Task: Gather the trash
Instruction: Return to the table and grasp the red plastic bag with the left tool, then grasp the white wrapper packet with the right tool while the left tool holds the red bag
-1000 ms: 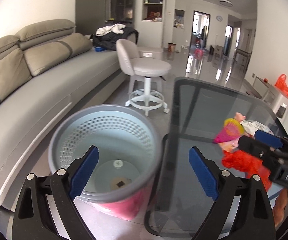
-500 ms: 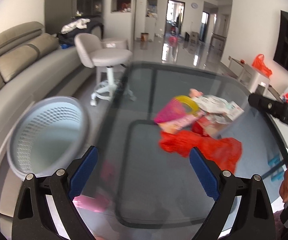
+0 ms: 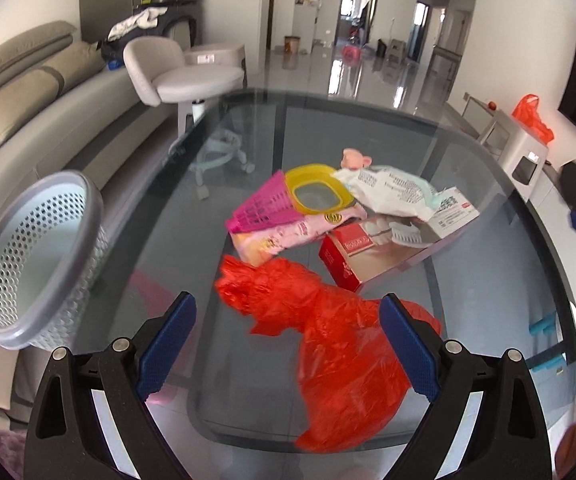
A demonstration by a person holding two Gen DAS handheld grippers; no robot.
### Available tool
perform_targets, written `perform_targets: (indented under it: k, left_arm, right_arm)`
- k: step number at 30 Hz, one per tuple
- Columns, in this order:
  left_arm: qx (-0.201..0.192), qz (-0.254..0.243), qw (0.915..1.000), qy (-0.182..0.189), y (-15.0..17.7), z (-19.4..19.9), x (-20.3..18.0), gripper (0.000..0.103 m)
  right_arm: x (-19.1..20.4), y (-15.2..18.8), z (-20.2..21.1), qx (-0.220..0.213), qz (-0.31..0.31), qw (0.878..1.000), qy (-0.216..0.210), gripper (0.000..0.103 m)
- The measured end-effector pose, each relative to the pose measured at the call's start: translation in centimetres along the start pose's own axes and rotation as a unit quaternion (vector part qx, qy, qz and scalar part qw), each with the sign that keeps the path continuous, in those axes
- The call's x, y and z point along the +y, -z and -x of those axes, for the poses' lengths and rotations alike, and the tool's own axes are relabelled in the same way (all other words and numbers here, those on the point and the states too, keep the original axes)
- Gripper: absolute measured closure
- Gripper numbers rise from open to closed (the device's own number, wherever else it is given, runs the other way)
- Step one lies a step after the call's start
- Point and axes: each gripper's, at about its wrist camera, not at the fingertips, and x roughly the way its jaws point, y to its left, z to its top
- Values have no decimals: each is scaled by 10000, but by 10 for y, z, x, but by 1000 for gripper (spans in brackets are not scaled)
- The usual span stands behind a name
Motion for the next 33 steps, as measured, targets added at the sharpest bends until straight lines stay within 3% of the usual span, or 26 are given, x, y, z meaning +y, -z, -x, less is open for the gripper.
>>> perform_targets:
  k: [10, 15, 18, 20, 33]
  left_arm:
    - [217, -41, 9995, -216, 27, -32, -9, 16]
    - [300, -162, 9993, -132, 30, -41, -12, 49]
    - [238, -253, 9994, -33, 32, -38, -13, 77]
    - [204, -333, 9992, -9, 33, -34, -12, 87]
    - [-154, -538, 9984, -13, 15, 8, 16, 91]
  right_arm:
    - [-4, -3, 6, -45, -21, 9999, -118, 30]
    - [-6, -4, 6, -49, -65, 9999, -130, 30]
    - [-8, -4, 4, -3, -111, 9998, -135, 30]
    - [-9, -4, 2, 6, -121, 9999, -103, 30]
    - [-12, 2, -27, 390, -174, 9991, -66, 30]
